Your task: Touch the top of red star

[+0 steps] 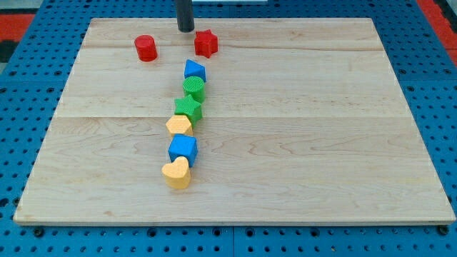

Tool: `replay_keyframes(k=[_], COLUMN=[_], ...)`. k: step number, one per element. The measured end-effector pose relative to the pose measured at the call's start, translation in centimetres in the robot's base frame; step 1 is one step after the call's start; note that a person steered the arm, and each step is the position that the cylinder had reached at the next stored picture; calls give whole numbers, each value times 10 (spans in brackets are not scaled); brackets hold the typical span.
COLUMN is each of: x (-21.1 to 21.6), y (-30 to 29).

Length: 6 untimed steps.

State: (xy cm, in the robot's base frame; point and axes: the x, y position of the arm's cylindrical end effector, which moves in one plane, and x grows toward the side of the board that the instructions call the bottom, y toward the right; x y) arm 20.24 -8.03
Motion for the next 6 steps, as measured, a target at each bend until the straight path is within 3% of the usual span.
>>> replay_keyframes(k=[1,3,4,5,6], x=[4,51,51,9,-1], y=[31,36,28,-9,-101])
